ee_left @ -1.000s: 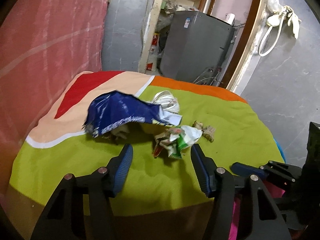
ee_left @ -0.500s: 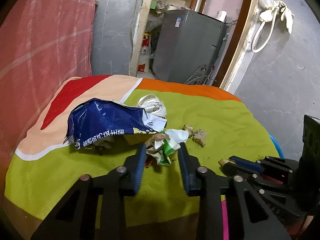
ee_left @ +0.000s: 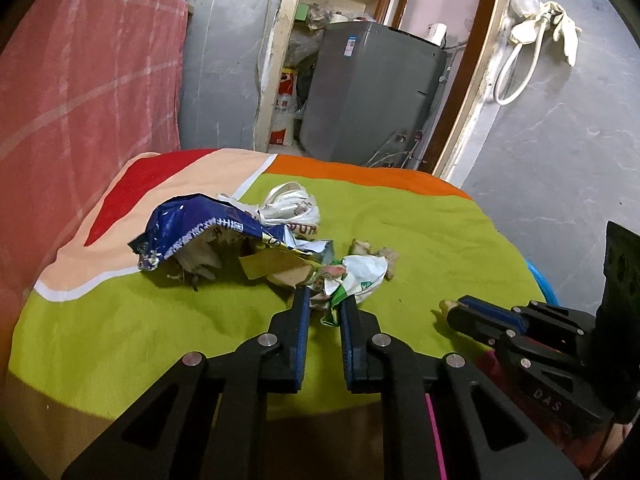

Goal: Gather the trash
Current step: 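Grasp the green-white wrapper with the left gripper while the right gripper grasps a beige shell piece, then carry the green-white wrapper and beige piece in both grippers over the blue bucket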

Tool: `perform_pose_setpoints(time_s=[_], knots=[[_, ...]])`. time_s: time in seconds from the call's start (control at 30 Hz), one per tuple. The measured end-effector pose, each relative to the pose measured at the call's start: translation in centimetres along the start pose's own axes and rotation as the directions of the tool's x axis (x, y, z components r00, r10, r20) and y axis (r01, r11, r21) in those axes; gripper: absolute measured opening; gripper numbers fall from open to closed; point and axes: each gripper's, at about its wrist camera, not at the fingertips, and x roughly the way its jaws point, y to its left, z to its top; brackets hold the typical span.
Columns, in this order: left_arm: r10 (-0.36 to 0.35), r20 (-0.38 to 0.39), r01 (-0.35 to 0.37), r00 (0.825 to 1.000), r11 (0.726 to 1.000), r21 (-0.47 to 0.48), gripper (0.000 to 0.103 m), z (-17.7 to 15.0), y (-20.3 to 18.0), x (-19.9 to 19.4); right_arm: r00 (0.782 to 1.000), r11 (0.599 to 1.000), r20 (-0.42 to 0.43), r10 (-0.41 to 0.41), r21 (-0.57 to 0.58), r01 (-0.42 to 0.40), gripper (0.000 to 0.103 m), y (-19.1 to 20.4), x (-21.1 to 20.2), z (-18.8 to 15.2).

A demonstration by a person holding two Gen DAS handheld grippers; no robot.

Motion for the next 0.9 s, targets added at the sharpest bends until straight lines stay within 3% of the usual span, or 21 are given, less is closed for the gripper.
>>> perform_pose_setpoints(time_s=[0.37,0.9], knots=[[-0.022,-0.012,0.023,1.000,0.999,0.039,0.011,-2.3,-1.9,-1.8,0.998,0.999,0.065,-0.024,-0.021,0.026,0.008,0.4,-2.3,-1.1],[-0.020,0.047,0.013,0.999,0.989,0.145,0.010,-4.6,-5.0,-3.8,0.984,0.997,0.163,-0.065,-0.018,0.069,0.008,0.2,-6.0,-3.2]])
